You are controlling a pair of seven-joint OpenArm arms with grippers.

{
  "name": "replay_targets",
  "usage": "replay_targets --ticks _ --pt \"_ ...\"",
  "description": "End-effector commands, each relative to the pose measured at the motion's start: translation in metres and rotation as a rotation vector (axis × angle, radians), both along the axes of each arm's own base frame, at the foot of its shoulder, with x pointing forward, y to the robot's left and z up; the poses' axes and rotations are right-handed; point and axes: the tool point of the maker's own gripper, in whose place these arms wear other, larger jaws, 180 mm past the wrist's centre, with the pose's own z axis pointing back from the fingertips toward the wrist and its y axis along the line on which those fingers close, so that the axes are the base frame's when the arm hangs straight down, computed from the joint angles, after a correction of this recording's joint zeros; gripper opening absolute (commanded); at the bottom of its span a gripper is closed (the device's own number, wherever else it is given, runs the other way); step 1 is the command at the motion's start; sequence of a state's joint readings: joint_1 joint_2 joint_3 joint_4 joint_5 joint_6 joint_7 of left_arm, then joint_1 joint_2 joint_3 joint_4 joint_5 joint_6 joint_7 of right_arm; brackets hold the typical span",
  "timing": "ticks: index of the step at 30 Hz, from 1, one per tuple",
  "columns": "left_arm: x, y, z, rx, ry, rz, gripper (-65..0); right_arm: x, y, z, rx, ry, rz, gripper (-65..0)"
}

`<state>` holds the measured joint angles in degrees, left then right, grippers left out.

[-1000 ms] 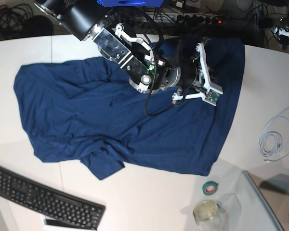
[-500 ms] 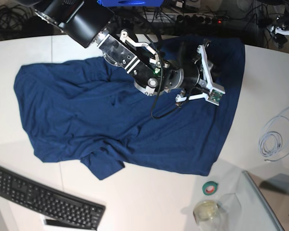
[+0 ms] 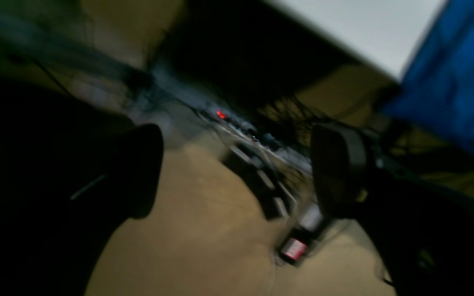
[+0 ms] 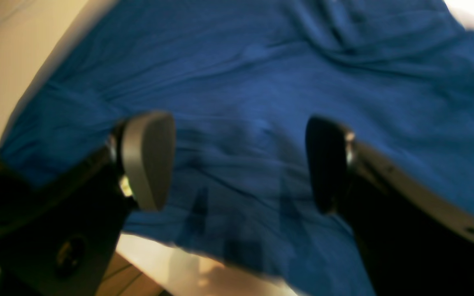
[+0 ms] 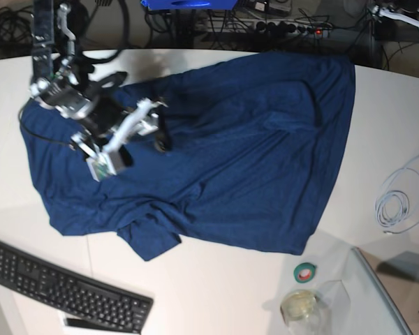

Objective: Layout the t-shirt on the table in an organized manner, then fold the t-shirt properly
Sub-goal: 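Return the right gripper to the shirt corner and grasp it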

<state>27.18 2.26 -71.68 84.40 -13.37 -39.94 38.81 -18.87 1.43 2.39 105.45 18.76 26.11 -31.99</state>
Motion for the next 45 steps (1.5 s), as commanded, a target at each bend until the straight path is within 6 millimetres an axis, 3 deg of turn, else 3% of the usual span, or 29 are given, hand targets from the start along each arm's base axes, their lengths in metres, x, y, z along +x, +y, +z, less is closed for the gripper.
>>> replay_targets --ticks 1,2,7,12,14,16,23,26,36,45 --pt "-0.003 0.006 0.0 0.003 -0.006 0.008 -11.8 0.001 -0.006 0.012 0.027 -0.053 0.0 -19.4" --pt "-0.006 0.002 -0.009 -0.026 -0.002 0.024 -11.7 -0.005 -0.014 0.007 0.02 -0.046 0.0 -19.4" --pt "0.017 -0.008 -0.027 -0.06 -0.123 0.058 -11.7 -0.021 -0.041 -0.018 0.001 0.017 -0.015 -20.0" --pt "0.084 -0.06 -0.038 -0.112 -0.298 -0.124 -11.5 -0.028 -0.052 -0.03 -0.002 0.048 -0.019 -20.1" --pt "0.099 -0.081 -0.042 -0.14 -0.345 -0.173 -11.5 -0.03 -0.053 -0.03 -0.003 0.05 -0.019 -20.1" --pt "0.108 -0.088 -0.045 -0.152 -0.381 -0.195 -11.7 -0.035 -0.053 -0.032 -0.004 0.061 -0.019 -20.1" --pt "0.103 -0.079 -0.06 -0.163 -0.416 -0.143 -11.7 -0.04 -0.055 -0.036 -0.01 0.076 -0.018 -20.1" --pt "0.107 -0.076 -0.048 -0.133 -0.43 -0.174 -11.7 -0.04 -0.055 -0.036 -0.009 0.076 -0.019 -20.1" --pt "0.073 -0.067 -0.015 -0.051 -0.331 -0.293 -11.7 -0.034 -0.055 -0.033 -0.009 0.063 -0.017 -20.1" --pt "0.095 -0.051 0.016 -0.042 -0.453 -0.267 -11.7 -0.034 -0.055 -0.033 -0.009 0.063 -0.017 -20.1"
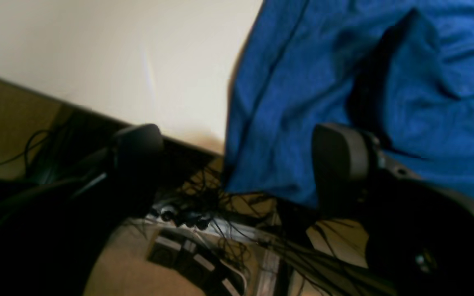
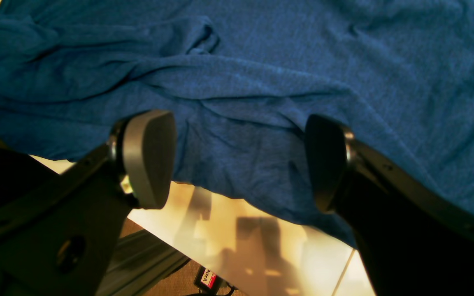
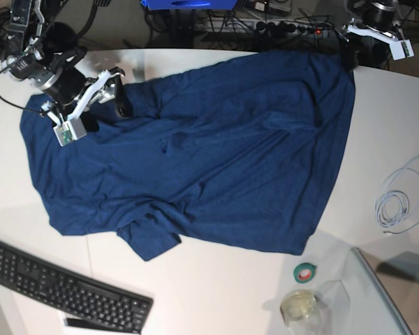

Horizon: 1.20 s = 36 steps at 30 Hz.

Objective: Layout the t-shirt on the table in an organized manner, then fold the t-shirt properly
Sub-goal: 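Return the right gripper to the shirt corner and grasp it, then hold the shirt corners with both grippers and pull them apart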

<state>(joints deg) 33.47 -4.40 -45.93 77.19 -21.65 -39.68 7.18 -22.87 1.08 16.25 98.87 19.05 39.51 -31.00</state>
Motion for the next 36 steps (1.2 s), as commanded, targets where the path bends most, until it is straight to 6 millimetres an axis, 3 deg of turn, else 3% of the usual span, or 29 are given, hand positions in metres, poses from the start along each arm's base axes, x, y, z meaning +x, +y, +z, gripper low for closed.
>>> replay_targets --ticks 1,3,8,11,18,21,25,29,32,34,36 --pt "0.003 0.007 0.008 0.015 -0.026 -0.005 -11.7 0.006 0.0 0.009 0.018 -0.042 -0.001 -20.1" --pt "0.016 0.007 0.008 0.012 -0.049 -0.006 -11.7 0.006 0.0 0.009 0.018 -0.042 -0.001 -20.1" --pt "0.029 0.001 -0.023 0.017 0.024 -0.032 -11.7 0.006 0.001 0.009 0.019 -0.042 -0.001 -20.1" --pt "0.031 -0.002 -0.034 -0.004 0.04 -0.027 -11.7 0.006 0.001 0.009 0.019 -0.041 -0.001 -20.1" --pt "0.022 -0.032 -0.049 -0.051 0.089 -0.098 -11.7 0.005 -0.005 0.009 0.017 -0.04 -0.022 -20.3" --pt "0.019 -0.044 -0.054 -0.069 0.104 -0.127 -11.7 0.009 -0.027 0.011 0.02 -0.051 -0.136 -20.3" --pt "0.017 -0.053 -0.057 -0.082 0.114 -0.148 -11.8 0.013 -0.077 0.014 0.002 -0.073 -0.33 -20.3" --pt "0.009 -0.054 -0.067 -0.093 0.204 -0.169 -12.0 0.004 -0.123 -0.007 0.009 -0.021 -0.497 -20.3" --pt "0.013 -0.052 -0.063 -0.109 0.189 -0.155 -12.2 -0.011 -0.16 -0.026 0.026 0.032 -0.674 -20.3" --pt "0.016 -0.049 -0.06 -0.109 0.179 -0.154 -17.3 -0.022 -0.172 -0.036 0.035 0.062 -0.738 -20.3" --pt "0.018 -0.047 -0.059 -0.109 0.173 -0.154 -27.6 -0.023 -0.182 -0.039 0.029 0.073 -0.748 -20.3"
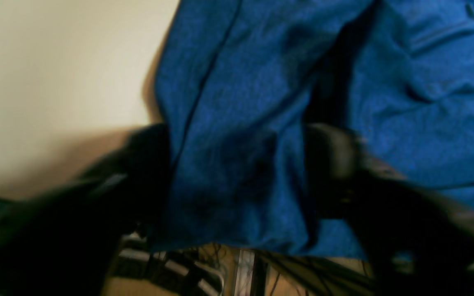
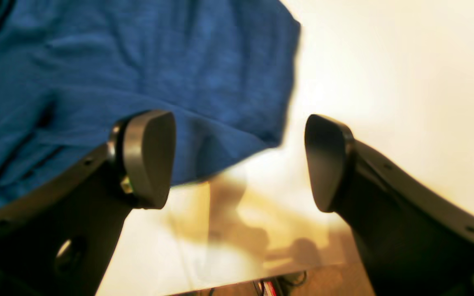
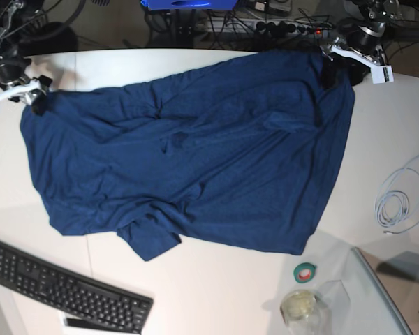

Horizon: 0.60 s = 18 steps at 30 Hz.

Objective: Layout the t-shirt on the table in an organized manner, then fold the t-shirt properly
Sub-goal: 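Hold the shirt corners with both grippers and pull them apart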

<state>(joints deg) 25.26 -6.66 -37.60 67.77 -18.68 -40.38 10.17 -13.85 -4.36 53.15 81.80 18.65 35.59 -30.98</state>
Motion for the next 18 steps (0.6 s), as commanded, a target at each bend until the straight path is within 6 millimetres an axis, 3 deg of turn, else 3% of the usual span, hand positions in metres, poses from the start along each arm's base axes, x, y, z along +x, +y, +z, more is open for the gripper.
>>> replay_targets --ticks 1,4,8,11,14,15,18 --pt "-0.018 -0.003 -0.013 0.007 0.092 -0.03 -33.1 0.01 -0.01 0.008 -0.016 -0.044 -0.001 -20.3" --pt "-0.018 -0.003 -0.013 0.007 0.092 -0.03 -49.2 0.01 -0.011 -0.004 0.019 -0.026 -0.016 -20.3" --pt "-0.018 -0.002 -0.012 0.009 0.092 -0.029 -65.0 0.004 -0.007 -0.021 0.062 0.012 -0.019 -21.3" --pt "-0.02 0.0 -0.014 0.016 0.126 -0.046 -65.0 0.001 -0.004 -0.027 0.08 0.025 -0.017 -34.5" --pt "-0.012 0.005 -0.009 0.043 0.166 -0.092 -65.0 0.004 -0.005 -0.024 0.076 0.015 -0.021 -60.5" --pt "-0.011 0.006 -0.007 0.051 0.171 -0.099 -65.0 0.004 -0.006 -0.024 0.076 0.018 -0.023 -65.0" --pt "0.003 0.016 0.006 0.091 0.156 -0.112 -65.0 -0.001 -0.003 -0.027 0.09 0.057 -0.009 -63.3"
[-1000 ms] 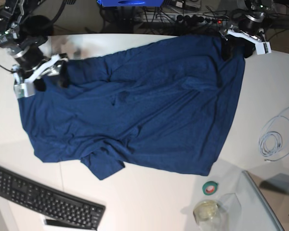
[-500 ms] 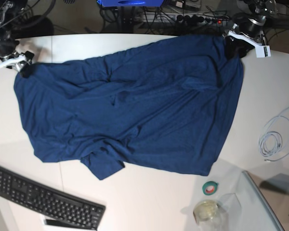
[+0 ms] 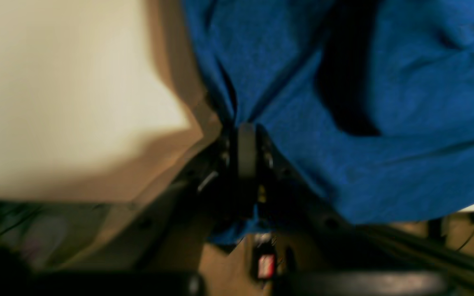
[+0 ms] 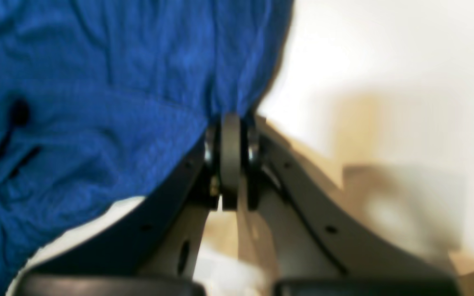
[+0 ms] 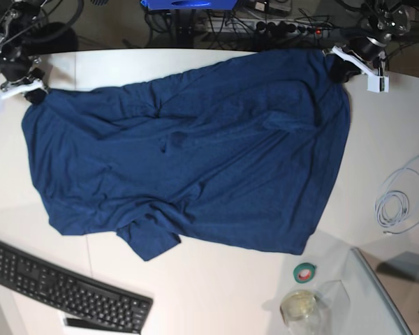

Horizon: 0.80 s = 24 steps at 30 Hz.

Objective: Layout the t-shirt on the table in an organized manner, then fold the t-shirt properly
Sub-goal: 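Hold the shirt corners with both grippers and pull them apart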

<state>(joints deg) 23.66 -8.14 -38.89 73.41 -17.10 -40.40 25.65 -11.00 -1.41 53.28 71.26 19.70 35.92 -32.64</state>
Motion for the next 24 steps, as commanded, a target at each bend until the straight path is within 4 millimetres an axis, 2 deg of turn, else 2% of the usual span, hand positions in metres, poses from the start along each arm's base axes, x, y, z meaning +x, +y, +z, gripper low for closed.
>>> replay_targets --ticks 1,5,10,18,24 --pt "0.008 0.009 0.007 0.03 -0.007 -0.009 -65.0 0.002 -0.01 0.009 -0.029 -0.005 0.009 -64.5" --pt "0.02 0.026 0.018 0.073 0.003 -0.004 -65.0 -0.007 -0.013 0.019 -0.065 0.019 0.035 -65.0" --pt "0.019 0.05 0.027 0.113 0.011 0.031 -65.0 -0.015 -0.016 0.033 -0.112 0.005 0.025 -65.0" --pt "0.02 0.055 0.03 0.124 0.007 0.033 -65.0 -0.043 -0.013 0.025 -0.096 0.106 0.049 -65.0" --pt "0.016 0.055 0.029 0.125 0.016 0.033 -65.0 -0.047 -0.005 0.043 -0.141 0.089 0.063 -65.0"
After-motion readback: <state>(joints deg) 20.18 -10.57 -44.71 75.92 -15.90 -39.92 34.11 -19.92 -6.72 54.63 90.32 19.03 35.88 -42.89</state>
